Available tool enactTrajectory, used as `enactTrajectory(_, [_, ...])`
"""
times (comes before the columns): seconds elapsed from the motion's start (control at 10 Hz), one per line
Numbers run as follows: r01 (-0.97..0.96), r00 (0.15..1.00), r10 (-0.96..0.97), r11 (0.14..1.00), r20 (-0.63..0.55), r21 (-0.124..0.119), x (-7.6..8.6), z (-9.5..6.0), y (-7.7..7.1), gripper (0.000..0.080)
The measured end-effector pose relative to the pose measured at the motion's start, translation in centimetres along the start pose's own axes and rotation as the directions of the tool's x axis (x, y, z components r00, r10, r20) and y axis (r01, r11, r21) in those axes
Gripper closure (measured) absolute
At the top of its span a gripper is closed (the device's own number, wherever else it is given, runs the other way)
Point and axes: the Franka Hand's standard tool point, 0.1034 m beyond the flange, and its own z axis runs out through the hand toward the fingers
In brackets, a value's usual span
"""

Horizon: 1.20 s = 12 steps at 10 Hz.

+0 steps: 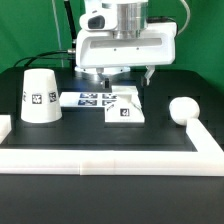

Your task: Assemble lamp

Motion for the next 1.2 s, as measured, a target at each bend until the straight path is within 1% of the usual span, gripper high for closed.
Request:
enactTrajectory(0.1, [0.002,1.0,-0.002,1.0,-0.009,-0.001,-0.2,0.3,0.0,0.01])
enactTrajectory(0.4, [0.001,1.0,-0.001,1.0,-0.017,-0.004,-1.5,1.9,0.2,0.01])
enactTrajectory(0.6, [-0.001,1.0,0.001,1.0,-0.009,-0.003,-1.8,2.3,0.3,0.01])
enactTrajectory(0.8, [-0.001,1.0,0.001,1.0,-0.007,-0.002,-1.7,2.3,0.1,0.01])
enactTrajectory(0.9, [0.001,1.0,-0.001,1.0,-0.011,-0.003,-1.5,2.2,0.2,0.0209])
enactTrajectory(1.0, [0.002,1.0,-0.002,1.0,-0.013,-0.003,-1.4,2.1,0.1,0.0267])
enactTrajectory(1.2, [0.002,1.0,-0.002,1.0,-0.013,-0.003,-1.4,2.1,0.1,0.0267])
